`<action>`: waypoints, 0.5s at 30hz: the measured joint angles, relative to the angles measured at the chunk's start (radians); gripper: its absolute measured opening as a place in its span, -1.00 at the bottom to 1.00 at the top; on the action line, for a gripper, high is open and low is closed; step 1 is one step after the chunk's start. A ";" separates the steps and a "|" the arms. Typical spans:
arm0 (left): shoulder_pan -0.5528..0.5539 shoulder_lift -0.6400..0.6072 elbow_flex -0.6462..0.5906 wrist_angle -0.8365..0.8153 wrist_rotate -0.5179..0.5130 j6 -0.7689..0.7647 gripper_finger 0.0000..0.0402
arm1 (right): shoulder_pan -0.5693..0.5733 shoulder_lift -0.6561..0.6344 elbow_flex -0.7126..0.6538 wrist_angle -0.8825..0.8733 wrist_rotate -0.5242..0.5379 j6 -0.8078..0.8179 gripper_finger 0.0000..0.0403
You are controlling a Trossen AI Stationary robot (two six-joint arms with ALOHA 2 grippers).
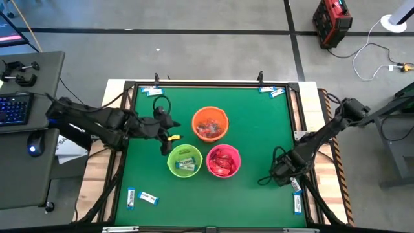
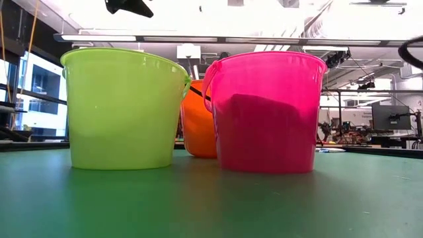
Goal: Sort candy by brand, put in halloween buckets
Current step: Put the white chocolate bar into the green bucket
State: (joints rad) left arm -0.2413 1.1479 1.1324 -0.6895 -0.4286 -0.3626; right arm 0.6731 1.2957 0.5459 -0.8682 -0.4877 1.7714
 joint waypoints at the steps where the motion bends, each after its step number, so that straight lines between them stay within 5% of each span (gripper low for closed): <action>1: 0.000 0.003 0.000 -0.001 0.000 -0.001 0.12 | 0.000 0.000 -0.013 0.012 -0.004 -0.004 0.16; 10: 0.000 0.038 0.000 -0.003 0.018 -0.012 0.12 | 0.000 -0.002 -0.091 0.206 -0.024 -0.026 0.12; 15: 0.000 0.030 0.002 -0.003 0.026 -0.004 0.12 | 0.000 -0.002 -0.092 0.229 -0.014 -0.034 -0.23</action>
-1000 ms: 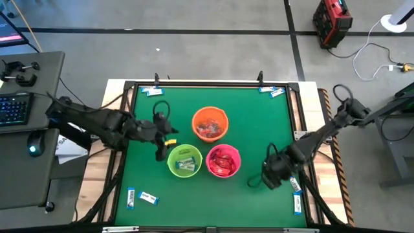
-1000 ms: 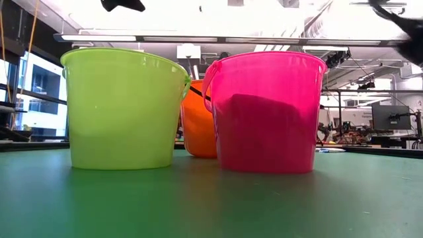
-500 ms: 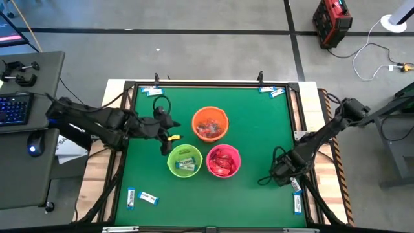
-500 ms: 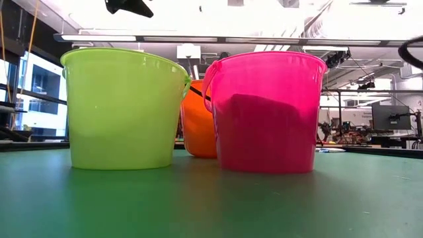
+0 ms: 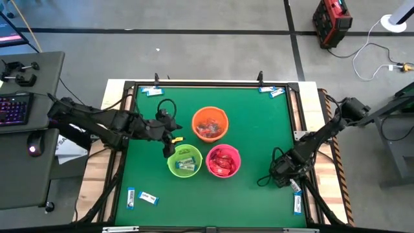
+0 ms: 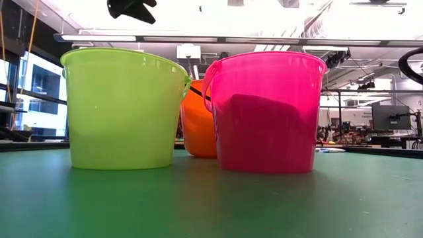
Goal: Sort candy by brand, put in halloween buckets
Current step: Put the white chocolate bar into the green bucket
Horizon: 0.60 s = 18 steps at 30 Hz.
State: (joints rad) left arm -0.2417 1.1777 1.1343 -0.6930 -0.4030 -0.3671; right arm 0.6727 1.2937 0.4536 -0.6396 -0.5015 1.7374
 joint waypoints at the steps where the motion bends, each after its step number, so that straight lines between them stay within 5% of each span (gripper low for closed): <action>1: 0.000 -0.011 0.008 -0.002 0.000 0.011 0.12 | 0.000 0.000 0.005 0.001 0.006 -0.005 -0.35; 7: 0.003 -0.124 0.069 0.004 -0.076 0.093 0.12 | 0.000 0.002 0.098 -0.076 0.073 -0.093 -0.94; 13: 0.022 -0.261 0.092 0.004 -0.193 0.113 0.12 | -0.005 0.003 0.386 -0.371 0.141 -0.304 -0.98; 18: 0.040 -0.332 0.092 0.003 -0.260 0.110 0.12 | -0.063 0.002 0.627 -0.351 0.445 -0.478 -0.98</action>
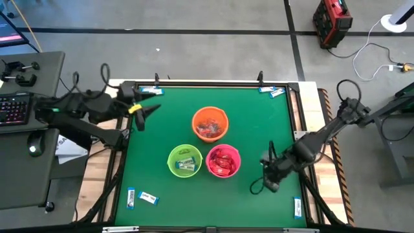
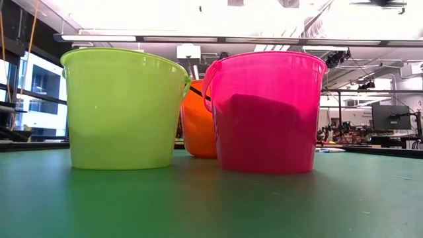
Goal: Sort candy by brand, put in halloween buckets
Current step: Put the white chocolate bar into the green bucket
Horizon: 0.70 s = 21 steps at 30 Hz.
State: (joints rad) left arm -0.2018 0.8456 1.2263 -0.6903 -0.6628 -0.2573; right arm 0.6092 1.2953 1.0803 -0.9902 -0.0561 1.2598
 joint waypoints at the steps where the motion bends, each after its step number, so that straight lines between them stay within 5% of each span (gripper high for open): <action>1: 0.002 -0.007 0.000 0.001 -0.009 -0.001 0.12 | -0.016 0.000 0.030 0.055 0.075 -0.059 -0.99; 4: 0.007 -0.010 0.000 0.001 -0.016 -0.017 0.12 | -0.079 0.000 0.078 0.301 0.270 -0.253 -0.99; 7: 0.007 0.002 0.000 0.000 -0.014 -0.036 0.12 | -0.160 0.034 0.079 0.528 0.343 -0.446 -0.99; 17: 0.005 0.054 -0.002 -0.024 0.056 -0.046 0.12 | -0.344 0.361 0.080 1.122 0.211 -0.692 -0.99; 21: 0.005 0.046 -0.002 -0.059 0.057 -0.048 0.12 | -0.367 0.470 0.143 1.141 0.205 -0.695 -0.89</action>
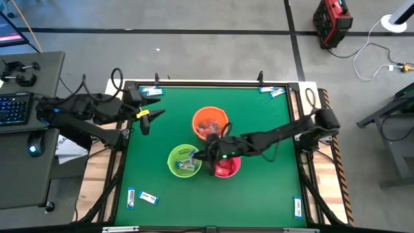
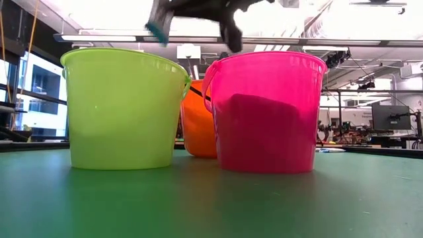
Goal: Sort candy by brand, put in halloween buckets
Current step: Put the white chocolate bar into the green bucket
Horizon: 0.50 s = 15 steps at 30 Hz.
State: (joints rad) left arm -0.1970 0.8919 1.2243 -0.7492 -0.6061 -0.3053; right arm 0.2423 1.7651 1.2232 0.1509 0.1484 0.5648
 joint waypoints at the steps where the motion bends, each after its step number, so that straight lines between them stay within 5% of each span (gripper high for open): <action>1: 0.000 -0.004 0.000 -0.010 0.000 -0.006 0.12 | -0.002 0.025 0.019 -0.015 0.000 0.001 -0.84; 9: 0.000 -0.013 0.000 -0.033 0.085 -0.047 0.12 | -0.002 0.148 0.199 -0.172 -0.012 -0.038 -0.12; 15: -0.010 0.001 0.000 -0.152 0.190 -0.159 0.12 | -0.023 0.123 0.363 -0.536 0.001 -0.208 0.29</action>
State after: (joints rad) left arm -0.2073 0.8927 1.2243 -0.9009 -0.4158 -0.4645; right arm 0.2193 1.8885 1.5866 -0.3848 0.1493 0.3572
